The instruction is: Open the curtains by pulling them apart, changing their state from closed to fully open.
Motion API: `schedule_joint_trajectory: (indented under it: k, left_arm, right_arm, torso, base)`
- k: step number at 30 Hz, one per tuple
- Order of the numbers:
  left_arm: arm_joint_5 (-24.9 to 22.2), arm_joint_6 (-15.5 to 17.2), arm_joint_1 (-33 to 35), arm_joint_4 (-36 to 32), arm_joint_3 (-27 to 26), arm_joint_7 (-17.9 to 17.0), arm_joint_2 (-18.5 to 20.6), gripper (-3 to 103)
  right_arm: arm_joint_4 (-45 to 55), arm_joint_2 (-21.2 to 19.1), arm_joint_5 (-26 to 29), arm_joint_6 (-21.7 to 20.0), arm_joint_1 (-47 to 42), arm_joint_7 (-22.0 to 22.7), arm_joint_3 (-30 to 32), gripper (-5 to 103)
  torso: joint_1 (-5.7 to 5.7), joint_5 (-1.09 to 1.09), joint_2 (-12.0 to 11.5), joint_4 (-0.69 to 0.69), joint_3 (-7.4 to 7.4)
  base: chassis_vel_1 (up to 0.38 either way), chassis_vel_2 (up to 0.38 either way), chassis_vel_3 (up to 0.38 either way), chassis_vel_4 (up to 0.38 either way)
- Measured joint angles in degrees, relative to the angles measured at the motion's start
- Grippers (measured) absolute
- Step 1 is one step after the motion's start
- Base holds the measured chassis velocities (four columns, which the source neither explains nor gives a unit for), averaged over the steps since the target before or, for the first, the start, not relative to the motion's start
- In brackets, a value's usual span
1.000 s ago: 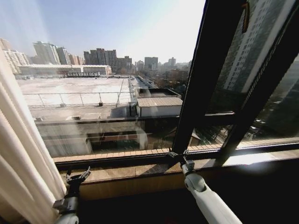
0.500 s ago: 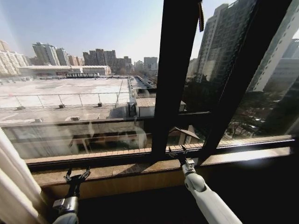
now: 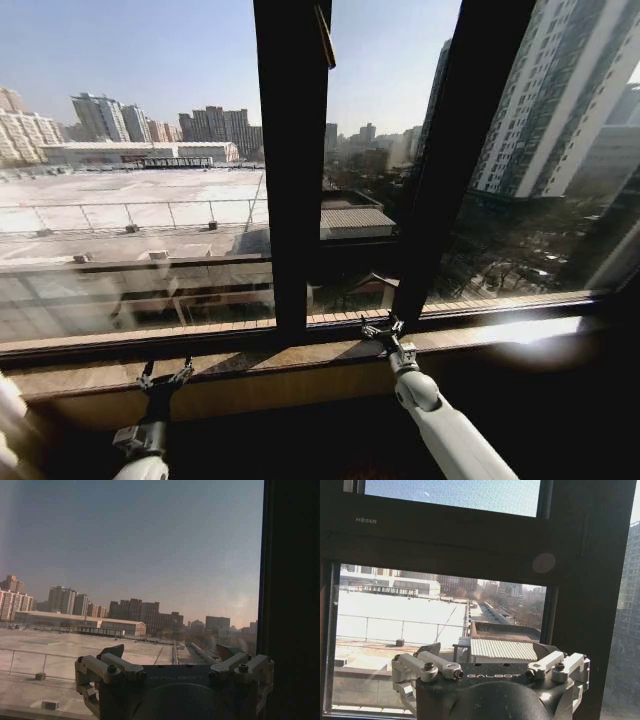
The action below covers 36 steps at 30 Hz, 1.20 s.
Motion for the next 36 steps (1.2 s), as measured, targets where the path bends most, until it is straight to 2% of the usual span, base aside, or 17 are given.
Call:
schedule_joint_trajectory:
  k: [28,36]
  left_arm:
    - [0.0,0.0,0.0,0.0,0.0,0.0,0.0,100]
    - [0.0,0.0,0.0,0.0,0.0,0.0,0.0,100]
  right_arm:
    - [0.0,0.0,0.0,0.0,0.0,0.0,0.0,100]
    - [0.0,0.0,0.0,0.0,0.0,0.0,0.0,100]
  torso:
    - [-0.01,0.0,0.0,0.0,-0.01]
    - [0.0,0.03,0.0,-0.01,0.0]
  base:
    - [-0.359,-0.346,0.351,0.357]
    - [-0.186,-0.207,0.205,0.177]
